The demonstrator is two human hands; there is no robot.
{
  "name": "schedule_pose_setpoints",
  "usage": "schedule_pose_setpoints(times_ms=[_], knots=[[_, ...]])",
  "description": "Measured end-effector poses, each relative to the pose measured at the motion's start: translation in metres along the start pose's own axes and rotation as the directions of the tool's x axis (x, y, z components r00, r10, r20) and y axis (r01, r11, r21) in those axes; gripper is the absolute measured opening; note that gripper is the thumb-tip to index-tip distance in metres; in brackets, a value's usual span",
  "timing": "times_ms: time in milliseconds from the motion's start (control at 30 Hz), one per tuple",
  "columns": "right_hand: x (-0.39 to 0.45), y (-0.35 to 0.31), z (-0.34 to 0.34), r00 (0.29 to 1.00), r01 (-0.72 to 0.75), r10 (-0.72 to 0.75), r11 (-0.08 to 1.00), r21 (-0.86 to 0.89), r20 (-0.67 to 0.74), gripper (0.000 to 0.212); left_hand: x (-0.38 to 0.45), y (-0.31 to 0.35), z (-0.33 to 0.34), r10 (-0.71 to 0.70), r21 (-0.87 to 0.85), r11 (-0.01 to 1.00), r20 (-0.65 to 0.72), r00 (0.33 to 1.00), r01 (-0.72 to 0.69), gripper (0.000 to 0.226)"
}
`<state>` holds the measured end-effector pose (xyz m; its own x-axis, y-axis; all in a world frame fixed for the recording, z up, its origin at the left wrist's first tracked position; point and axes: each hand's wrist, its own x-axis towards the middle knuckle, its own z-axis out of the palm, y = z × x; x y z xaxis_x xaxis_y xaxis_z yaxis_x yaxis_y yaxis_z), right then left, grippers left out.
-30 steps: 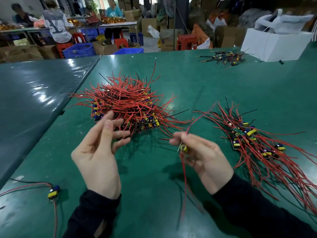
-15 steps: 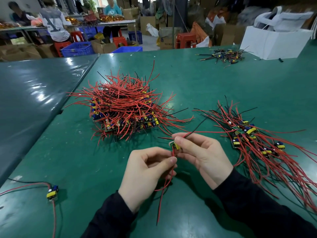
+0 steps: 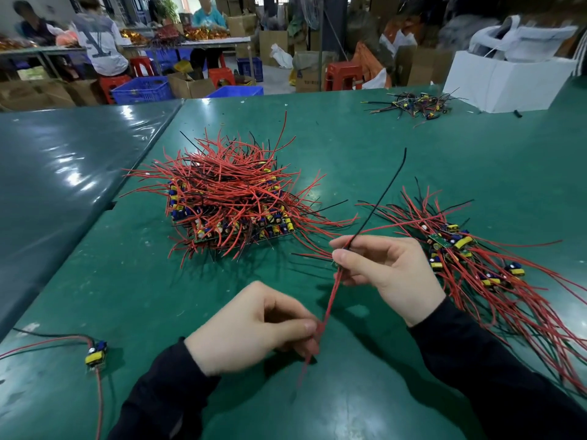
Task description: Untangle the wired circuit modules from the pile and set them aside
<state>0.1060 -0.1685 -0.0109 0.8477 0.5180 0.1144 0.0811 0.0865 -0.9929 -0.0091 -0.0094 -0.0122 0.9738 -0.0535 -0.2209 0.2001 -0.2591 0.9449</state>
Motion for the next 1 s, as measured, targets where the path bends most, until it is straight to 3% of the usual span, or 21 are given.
schedule_pose_setpoints(times_ms=[67,100,233,400,500,667,800,1000], knots=[[0.001,0.002,-0.001,0.999,0.042,-0.044,0.995,-0.094,-0.026,0.019,-0.003,0.001,-0.003,-0.049,0.059,0.997,0.07,0.996,0.045,0.035],[0.0,0.003,-0.001,0.999,0.05,-0.052,0.991,-0.123,-0.014,0.018,-0.003,0.0,-0.003,-0.059,0.047,0.997,0.032,0.998,0.058,0.041],[-0.005,0.006,0.003,0.993,0.058,-0.044,0.99,-0.128,0.11,0.013,0.006,-0.001,0.004,0.08,0.07,0.996,-0.291,0.954,-0.062,0.04],[-0.009,0.004,0.007,0.987,0.032,-0.021,0.997,-0.071,0.161,0.013,0.012,-0.005,0.024,0.096,-0.012,0.994,-0.331,0.939,-0.105,0.009],[-0.007,0.0,0.007,0.984,-0.048,0.053,0.998,-0.03,0.168,0.009,0.013,-0.004,0.025,0.042,-0.196,0.975,-0.298,0.954,-0.104,0.015],[-0.005,-0.004,0.003,0.941,-0.237,0.202,0.966,0.1,0.273,0.021,0.007,0.005,0.022,0.038,-0.372,0.923,-0.177,0.984,-0.102,0.003],[-0.004,-0.001,0.003,0.956,-0.213,0.193,0.974,0.072,0.22,0.021,0.011,0.002,0.026,-0.005,-0.332,0.94,-0.24,0.971,-0.078,0.013],[-0.002,0.001,0.002,0.93,-0.321,0.259,0.919,0.231,0.259,0.025,0.013,0.0,0.025,0.135,-0.199,0.955,-0.369,0.92,-0.22,0.011]])
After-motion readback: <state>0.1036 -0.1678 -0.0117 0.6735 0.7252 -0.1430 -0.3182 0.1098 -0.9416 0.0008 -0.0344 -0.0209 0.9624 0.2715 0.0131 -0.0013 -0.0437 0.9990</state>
